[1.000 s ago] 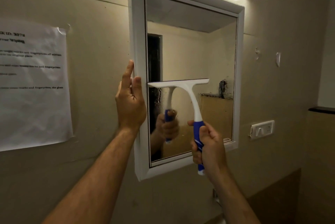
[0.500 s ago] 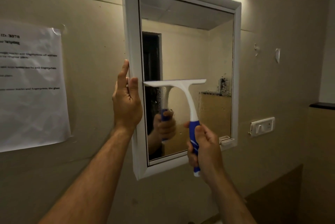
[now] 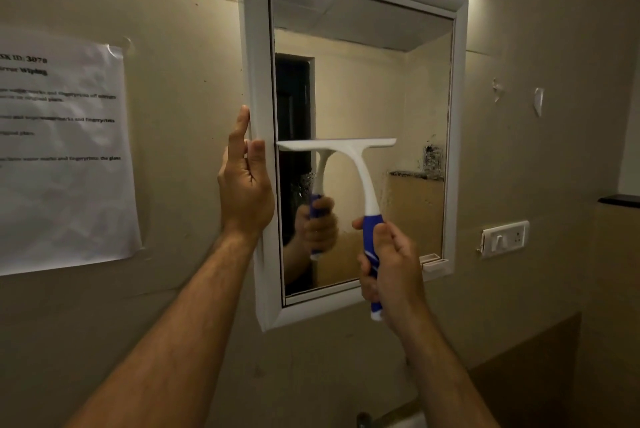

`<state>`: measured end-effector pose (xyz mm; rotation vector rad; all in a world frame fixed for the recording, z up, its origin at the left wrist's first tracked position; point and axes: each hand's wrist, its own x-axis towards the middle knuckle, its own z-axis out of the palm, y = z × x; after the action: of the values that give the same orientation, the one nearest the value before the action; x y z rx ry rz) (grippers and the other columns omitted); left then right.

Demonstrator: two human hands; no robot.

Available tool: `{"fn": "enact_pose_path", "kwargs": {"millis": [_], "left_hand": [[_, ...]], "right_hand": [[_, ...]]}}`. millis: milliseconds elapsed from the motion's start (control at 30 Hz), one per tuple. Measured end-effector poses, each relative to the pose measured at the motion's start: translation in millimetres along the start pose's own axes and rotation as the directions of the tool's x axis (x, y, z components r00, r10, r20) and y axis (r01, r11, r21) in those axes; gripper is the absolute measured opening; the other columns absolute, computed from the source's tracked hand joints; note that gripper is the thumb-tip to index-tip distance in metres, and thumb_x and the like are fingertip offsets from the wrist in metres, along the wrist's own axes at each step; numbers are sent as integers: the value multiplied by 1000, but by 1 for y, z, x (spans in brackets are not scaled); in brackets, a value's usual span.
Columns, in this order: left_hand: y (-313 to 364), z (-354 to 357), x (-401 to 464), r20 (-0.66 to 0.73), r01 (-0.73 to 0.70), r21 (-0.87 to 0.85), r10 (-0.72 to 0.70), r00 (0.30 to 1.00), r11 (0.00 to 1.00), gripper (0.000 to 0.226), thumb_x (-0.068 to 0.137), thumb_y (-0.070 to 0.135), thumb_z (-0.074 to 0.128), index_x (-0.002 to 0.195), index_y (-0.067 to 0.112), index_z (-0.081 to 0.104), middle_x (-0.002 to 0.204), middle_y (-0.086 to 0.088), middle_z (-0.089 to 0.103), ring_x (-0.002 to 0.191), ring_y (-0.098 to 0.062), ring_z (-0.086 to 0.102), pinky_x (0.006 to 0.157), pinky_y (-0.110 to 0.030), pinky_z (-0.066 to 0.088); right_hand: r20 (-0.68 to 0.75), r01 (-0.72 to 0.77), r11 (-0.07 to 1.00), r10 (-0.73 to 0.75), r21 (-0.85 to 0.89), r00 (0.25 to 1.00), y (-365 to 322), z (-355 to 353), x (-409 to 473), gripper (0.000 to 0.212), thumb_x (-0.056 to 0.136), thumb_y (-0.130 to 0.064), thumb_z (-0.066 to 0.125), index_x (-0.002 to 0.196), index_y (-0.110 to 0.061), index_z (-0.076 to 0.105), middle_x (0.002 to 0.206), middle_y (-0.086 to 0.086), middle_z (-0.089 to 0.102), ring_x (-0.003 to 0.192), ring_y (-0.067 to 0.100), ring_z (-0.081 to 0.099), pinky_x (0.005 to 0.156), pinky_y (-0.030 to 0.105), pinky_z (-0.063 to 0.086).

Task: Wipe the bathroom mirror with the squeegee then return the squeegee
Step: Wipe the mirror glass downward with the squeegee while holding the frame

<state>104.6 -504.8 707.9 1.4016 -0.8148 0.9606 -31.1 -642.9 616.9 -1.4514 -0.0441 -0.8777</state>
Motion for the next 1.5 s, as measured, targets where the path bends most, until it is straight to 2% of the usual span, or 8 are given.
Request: {"fn": "enact_pose_path", "kwargs": {"millis": [200,300,467,700,933,1033,1133,1500], "left_hand": [[1,3,-2,-40,-5,22,6,999,1000,44,102,38,29,145,36,25,123,-38,46,106,-55,47,83,-61,44],[1,3,-2,-47,-14,44,16,999,999,43,102,39,28,145,39,23,128,-29,49,107,-53,49,85,-59,48],[3,1,-2,-25,-1,49,2,1000,999,44,101,41,27,145,40,22,118,-43,43,104,-58,45,82,-60,48],[2,1,-2,-35,-21,33,22,999,999,44,101,44,27,144,43,21,119,-43,43,104,-60,44,80,-65,43],[-5,1,-4,-5,-48,5,48,999,999,45,101,42,28,146,39,20,121,-43,42,106,-60,42,82,-66,43],[-8,2,-4,-49,-77,-33,76,996,996,43,102,40,30,145,34,26,101,-24,59,90,-32,63,71,-38,56],[-13,5,-2,-99,-85,-36,82,992,996,40,102,36,33,140,25,35,76,-3,51,57,0,47,51,-6,36],[-23,7,-11,-115,-30,-170,10,993,985,23,99,38,43,108,17,40,58,12,38,45,1,39,43,-9,34]], "right_hand": [[-13,-106,994,107,5,994,38,-10,-45,49,80,-56,44,109,-22,64,55,-2,51,42,9,40,38,23,33],[-13,-110,994,111,20,994,33,-9,-46,47,83,-55,44,109,-21,63,56,-3,51,42,9,39,38,22,33],[12,-60,998,60,10,998,7,-2,-20,30,102,-39,38,106,-22,63,54,-6,50,40,6,38,38,21,32],[-16,-131,991,131,1,991,35,-7,-46,46,83,-56,42,107,-21,62,55,-5,51,44,8,41,40,22,35],[-54,-116,993,115,-16,992,34,0,-46,34,99,-41,37,104,-17,60,54,-6,48,42,4,40,39,19,34],[-38,-65,997,63,-33,997,15,5,-26,33,103,-38,33,102,-19,60,54,-6,47,42,4,39,39,20,33],[-42,-56,997,54,-44,998,15,7,-22,33,103,-37,33,102,-18,59,55,-6,47,42,6,38,40,22,33],[-77,-147,989,147,2,986,50,0,-53,35,100,-35,33,101,-9,57,51,-3,46,40,8,37,37,22,32]]}}
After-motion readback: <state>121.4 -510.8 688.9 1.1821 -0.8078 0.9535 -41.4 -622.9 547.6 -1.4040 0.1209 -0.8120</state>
